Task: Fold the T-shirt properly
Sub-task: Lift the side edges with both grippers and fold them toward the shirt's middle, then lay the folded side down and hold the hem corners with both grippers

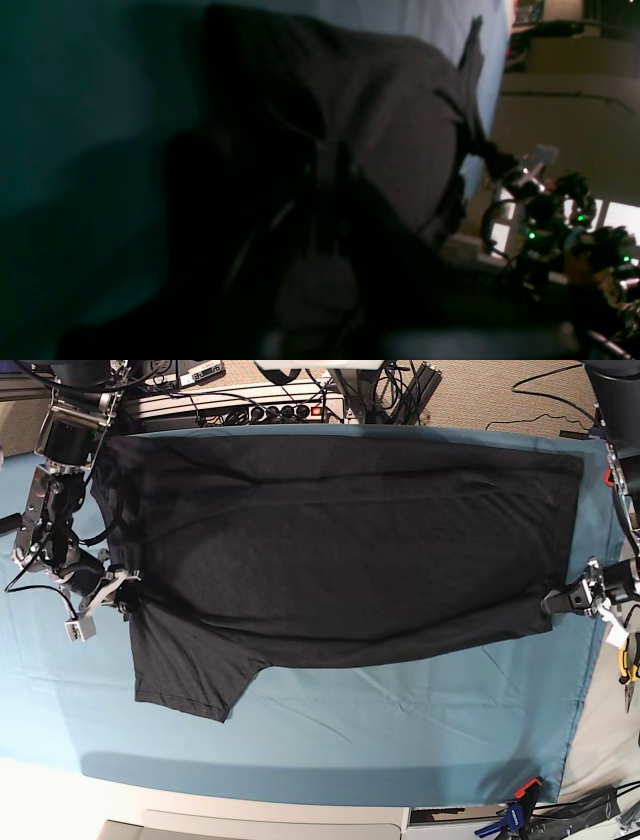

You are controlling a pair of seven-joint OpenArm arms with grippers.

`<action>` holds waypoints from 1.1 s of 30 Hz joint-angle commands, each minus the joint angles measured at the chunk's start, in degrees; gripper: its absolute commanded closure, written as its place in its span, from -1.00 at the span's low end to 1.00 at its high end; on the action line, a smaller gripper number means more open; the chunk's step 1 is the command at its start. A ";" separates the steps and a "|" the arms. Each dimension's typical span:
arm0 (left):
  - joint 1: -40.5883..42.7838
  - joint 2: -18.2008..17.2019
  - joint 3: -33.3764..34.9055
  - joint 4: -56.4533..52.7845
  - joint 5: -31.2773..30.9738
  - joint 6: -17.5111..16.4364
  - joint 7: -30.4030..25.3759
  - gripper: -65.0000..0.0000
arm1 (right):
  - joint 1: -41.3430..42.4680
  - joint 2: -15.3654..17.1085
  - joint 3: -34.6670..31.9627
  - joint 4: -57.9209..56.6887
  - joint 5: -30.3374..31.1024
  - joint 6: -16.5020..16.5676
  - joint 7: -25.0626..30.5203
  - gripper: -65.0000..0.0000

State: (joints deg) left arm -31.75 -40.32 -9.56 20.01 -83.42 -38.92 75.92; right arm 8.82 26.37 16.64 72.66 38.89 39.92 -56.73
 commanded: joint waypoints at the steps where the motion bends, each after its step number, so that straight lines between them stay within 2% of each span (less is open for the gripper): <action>1: -1.44 -2.34 -0.28 0.79 -1.58 -1.08 0.11 1.00 | 0.98 1.29 0.33 1.25 0.76 0.08 0.68 1.00; 5: -1.42 -4.39 -0.28 1.29 -1.58 -1.08 0.35 1.00 | 1.03 2.27 0.33 1.22 0.74 0.08 0.24 1.00; 9: -1.44 -5.88 -0.28 1.60 -1.58 -1.08 0.35 1.00 | 1.01 5.14 0.33 1.22 0.74 0.08 0.28 1.00; 16: -1.42 -6.23 -0.28 1.64 -1.58 -1.08 1.22 1.00 | 0.70 8.61 0.33 1.22 1.07 0.08 -1.46 1.00; 21: -1.40 -6.25 -0.28 1.64 -1.58 -1.08 2.40 1.00 | -1.25 8.85 0.39 1.22 5.60 0.08 -4.50 1.00; 33: 2.34 -6.56 -0.28 3.43 -1.58 -0.59 3.80 1.00 | -6.29 8.85 0.39 1.22 6.75 0.08 -5.81 1.00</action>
State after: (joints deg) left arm -28.23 -44.82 -9.56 22.68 -83.64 -39.31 79.75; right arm 1.58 33.47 16.53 72.90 45.08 39.94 -63.24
